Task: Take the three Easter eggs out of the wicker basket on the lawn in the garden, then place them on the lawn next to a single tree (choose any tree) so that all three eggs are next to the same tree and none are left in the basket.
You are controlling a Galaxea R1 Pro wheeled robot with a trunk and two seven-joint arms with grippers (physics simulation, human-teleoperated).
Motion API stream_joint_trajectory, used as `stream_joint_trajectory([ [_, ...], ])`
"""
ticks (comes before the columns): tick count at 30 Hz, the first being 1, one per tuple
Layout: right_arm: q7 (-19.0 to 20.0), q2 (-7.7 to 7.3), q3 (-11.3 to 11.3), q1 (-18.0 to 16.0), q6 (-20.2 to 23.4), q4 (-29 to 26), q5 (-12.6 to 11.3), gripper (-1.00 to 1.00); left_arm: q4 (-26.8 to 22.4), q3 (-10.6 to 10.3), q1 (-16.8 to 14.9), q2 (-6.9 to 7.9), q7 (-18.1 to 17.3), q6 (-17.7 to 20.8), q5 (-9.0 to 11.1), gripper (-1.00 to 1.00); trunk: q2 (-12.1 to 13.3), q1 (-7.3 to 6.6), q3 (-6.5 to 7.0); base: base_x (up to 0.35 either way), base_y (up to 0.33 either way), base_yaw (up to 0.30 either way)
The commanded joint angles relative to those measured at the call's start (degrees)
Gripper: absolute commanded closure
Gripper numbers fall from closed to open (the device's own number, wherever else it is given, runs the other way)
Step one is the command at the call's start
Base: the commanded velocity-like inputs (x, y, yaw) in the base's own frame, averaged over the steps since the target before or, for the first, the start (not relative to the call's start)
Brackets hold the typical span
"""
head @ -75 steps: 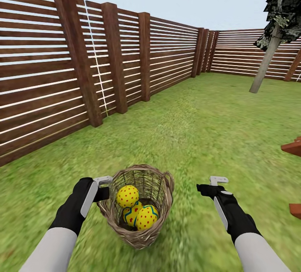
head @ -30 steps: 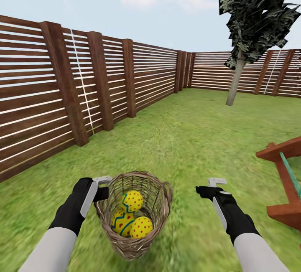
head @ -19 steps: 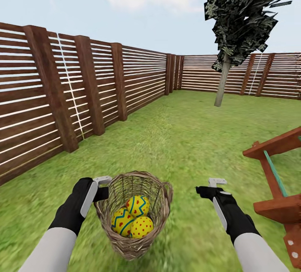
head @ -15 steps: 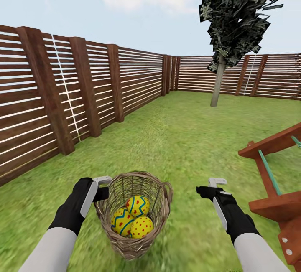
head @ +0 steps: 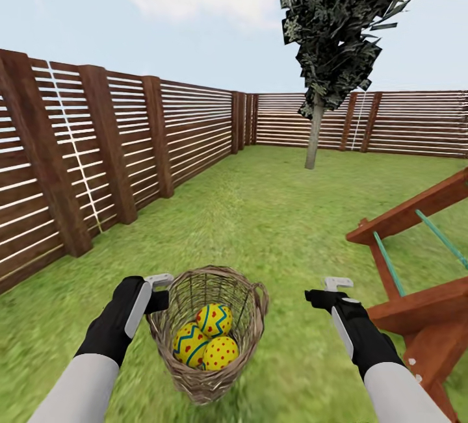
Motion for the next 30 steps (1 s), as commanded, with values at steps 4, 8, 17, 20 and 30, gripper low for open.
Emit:
stream_joint_trajectory([
  [4,0.1,0.01,-0.1,0.0,0.3,0.0,0.4,-1.00,-0.1,0.2,0.0,-0.01,0.4,0.1,1.0,1.00,1.6,-0.89,0.94,0.000,0.000,-0.212],
  [8,0.1,0.01,-0.1,0.0,0.3,0.0,0.4,-1.00,-0.1,0.2,0.0,-0.01,0.4,0.1,1.0,1.00,3.2,-1.77,1.93,0.000,0.000,-0.212],
  [17,0.1,0.04,-0.1,0.0,0.3,0.0,0.4,-1.00,-0.1,0.2,0.0,-0.01,0.4,0.1,1.0,1.00,6.8,-3.75,4.13,0.000,0.000,-0.204],
  [20,-0.1,0.21,0.1,0.0,0.4,0.3,0.4,-1.00,-0.1,0.2,0.0,-0.01,0.4,0.1,1.0,1.00,8.0,-4.41,4.69,0.000,0.000,-0.027],
  [30,-0.2,0.39,0.4,0.8,-0.7,12.7,1.3,-1.00,0.0,0.1,0.0,-0.01,0.4,0.1,1.1,1.00,12.0,-6.60,6.49,0.000,0.000,0.000],
])
